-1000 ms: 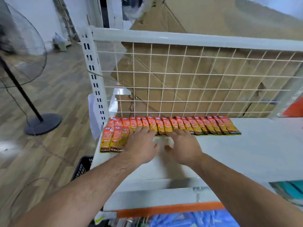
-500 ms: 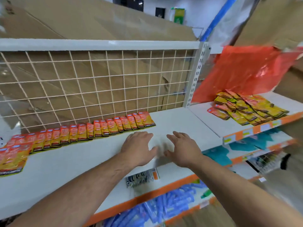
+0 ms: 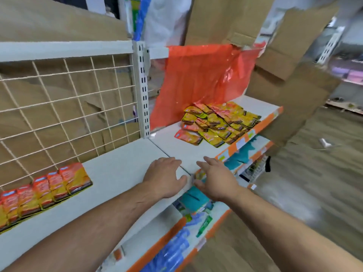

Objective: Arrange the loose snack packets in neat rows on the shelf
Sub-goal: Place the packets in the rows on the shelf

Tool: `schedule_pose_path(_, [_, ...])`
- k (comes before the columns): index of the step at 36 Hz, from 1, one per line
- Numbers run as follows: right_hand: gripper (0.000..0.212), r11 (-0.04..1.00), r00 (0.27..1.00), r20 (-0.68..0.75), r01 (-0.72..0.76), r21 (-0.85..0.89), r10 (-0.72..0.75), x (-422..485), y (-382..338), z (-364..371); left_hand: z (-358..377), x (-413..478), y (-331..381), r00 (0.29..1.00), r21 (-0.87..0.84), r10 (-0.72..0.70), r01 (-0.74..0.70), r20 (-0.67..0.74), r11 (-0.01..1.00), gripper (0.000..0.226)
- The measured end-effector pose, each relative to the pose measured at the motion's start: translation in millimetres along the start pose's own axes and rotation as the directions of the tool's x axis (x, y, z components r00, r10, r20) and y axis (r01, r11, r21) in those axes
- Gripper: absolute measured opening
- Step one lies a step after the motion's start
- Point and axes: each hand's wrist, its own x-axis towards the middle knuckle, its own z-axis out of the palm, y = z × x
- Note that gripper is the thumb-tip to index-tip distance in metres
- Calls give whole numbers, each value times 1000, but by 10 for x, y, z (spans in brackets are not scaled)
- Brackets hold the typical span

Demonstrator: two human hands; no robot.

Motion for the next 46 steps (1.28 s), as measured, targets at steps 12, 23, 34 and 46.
schedule_pose_path(12, [65,988,989,1,-148,47,148,1138,1046,-231,215,1717,386,991,8,136,-136,-4,991,49])
schedule_pose_path(23, [62,990,994,-25,-102,95,105,2001,1836,-287,363,2731,712,993,10,91,-90,-69,996,60])
schedule_pose_path(34, [38,996,993,-104,-51,78,58,3143,2998,-491,464,3814,1536,962,-13,-197,198,-190,980,30])
schedule_pose_path(46, [56,985,989,28,138,107,-142,3694,3460,-499,602,4353,1911,806,-185,-559,529,-196,828,41])
